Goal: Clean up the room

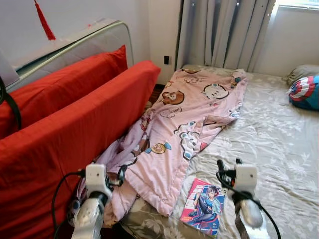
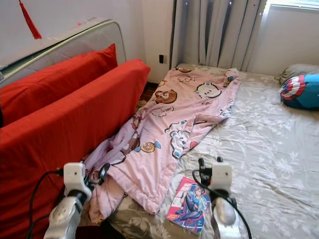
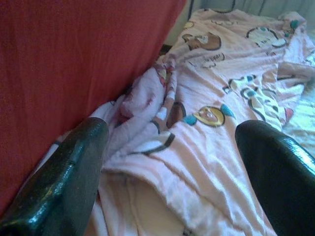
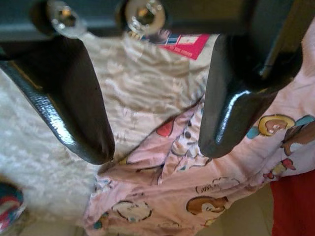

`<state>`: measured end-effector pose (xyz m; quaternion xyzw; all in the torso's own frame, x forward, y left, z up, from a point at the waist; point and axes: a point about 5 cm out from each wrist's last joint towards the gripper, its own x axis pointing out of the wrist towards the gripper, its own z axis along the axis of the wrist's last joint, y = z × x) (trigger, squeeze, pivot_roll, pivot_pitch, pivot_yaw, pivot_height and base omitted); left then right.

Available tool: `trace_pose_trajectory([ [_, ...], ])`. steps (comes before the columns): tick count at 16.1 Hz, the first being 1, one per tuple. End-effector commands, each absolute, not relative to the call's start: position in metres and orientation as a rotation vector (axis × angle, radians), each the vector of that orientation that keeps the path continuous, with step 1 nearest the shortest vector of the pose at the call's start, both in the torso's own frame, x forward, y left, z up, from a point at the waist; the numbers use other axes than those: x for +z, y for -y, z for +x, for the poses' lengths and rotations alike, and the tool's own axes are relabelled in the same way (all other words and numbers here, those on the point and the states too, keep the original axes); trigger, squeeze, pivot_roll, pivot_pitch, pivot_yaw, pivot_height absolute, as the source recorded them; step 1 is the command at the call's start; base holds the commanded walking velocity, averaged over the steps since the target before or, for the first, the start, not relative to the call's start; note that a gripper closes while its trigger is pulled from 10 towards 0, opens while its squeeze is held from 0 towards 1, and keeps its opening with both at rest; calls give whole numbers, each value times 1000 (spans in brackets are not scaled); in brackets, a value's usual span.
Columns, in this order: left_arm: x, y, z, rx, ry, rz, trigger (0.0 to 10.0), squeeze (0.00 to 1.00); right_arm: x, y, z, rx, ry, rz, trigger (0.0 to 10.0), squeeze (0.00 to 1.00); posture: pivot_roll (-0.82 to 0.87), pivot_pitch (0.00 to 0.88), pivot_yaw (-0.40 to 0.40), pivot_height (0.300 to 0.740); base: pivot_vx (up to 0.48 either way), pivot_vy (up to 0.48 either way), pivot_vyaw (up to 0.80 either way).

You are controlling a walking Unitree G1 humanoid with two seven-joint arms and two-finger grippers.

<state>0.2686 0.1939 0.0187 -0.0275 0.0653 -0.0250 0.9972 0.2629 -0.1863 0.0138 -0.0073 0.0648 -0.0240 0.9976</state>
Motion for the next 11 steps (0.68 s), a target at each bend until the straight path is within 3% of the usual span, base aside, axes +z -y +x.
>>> trace_pose_trajectory([
  [1, 23, -195, 270, -52, -117, -57, 10000, 0, 13, 180, 262, -25, -137, -7, 10000, 0, -74, 0, 12, 740, 0, 0, 0],
  [11, 29, -189, 276, -71, -115, -53, 10000, 0, 22, 181, 263, -31, -118, 21, 10000, 0, -72, 0, 3, 740, 0, 0, 0],
])
